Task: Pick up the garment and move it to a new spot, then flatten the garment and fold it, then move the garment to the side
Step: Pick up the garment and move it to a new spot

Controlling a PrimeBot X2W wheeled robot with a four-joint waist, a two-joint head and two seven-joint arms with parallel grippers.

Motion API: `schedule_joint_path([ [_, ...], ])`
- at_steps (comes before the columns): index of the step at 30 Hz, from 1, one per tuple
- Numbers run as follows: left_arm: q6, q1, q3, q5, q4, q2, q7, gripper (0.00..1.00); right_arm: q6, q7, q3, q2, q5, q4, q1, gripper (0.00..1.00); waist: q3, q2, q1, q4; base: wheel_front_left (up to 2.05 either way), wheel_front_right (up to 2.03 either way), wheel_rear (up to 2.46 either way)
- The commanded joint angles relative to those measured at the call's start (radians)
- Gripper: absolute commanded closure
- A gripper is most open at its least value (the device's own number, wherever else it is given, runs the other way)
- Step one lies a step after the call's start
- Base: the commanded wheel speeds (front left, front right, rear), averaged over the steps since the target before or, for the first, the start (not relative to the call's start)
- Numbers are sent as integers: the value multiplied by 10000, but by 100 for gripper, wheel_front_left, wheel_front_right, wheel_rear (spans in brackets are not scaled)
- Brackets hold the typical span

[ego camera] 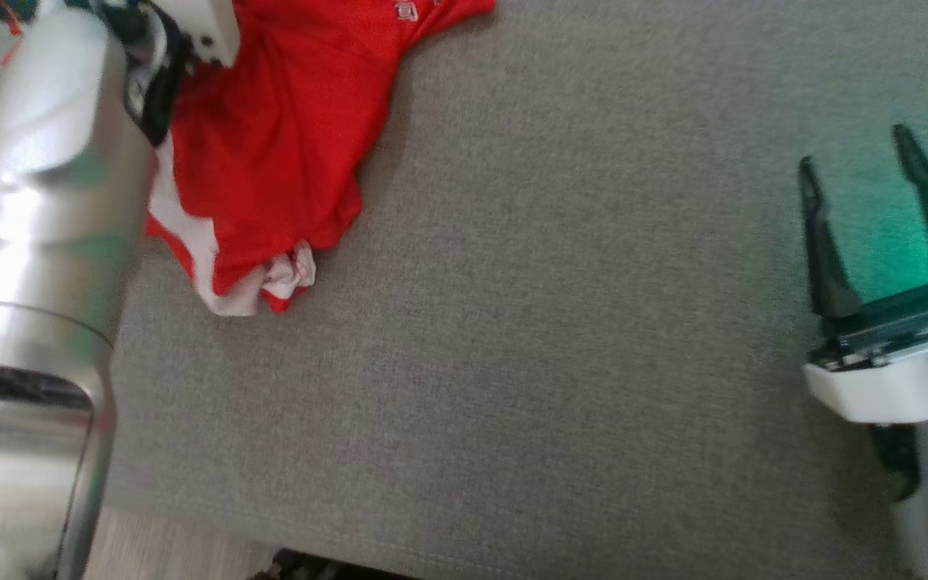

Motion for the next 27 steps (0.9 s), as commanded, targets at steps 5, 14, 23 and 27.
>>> schedule_joint_path([
  [5, 18, -987, -693, 207, -394, 828, -218, 100, 71, -9, 623, 751, 227, 82, -166, 0, -1464, 0, 0, -784, 0, 0, 0],
  [14, 18, -1600, -2685, -396, -1688, 1440, 143, 100, 71, -9, 901, 1818, 477, 468, 149, 0, -3462, 0, 0, -2429, 0, 0, 0],
  [23, 18, -1905, -4536, -1957, -3849, 1981, 159, 100, 71, -9, 1043, 2054, 879, 578, 454, 0, -4226, 0, 0, -4538, 0, 0, 0],
  [27, 18, -2152, -5023, -2595, -4391, 1902, -340, 100, 71, -9, 1062, 2059, 1300, 488, 410, 0, -4104, 0, 0, -5241, 0, 0, 0],
])
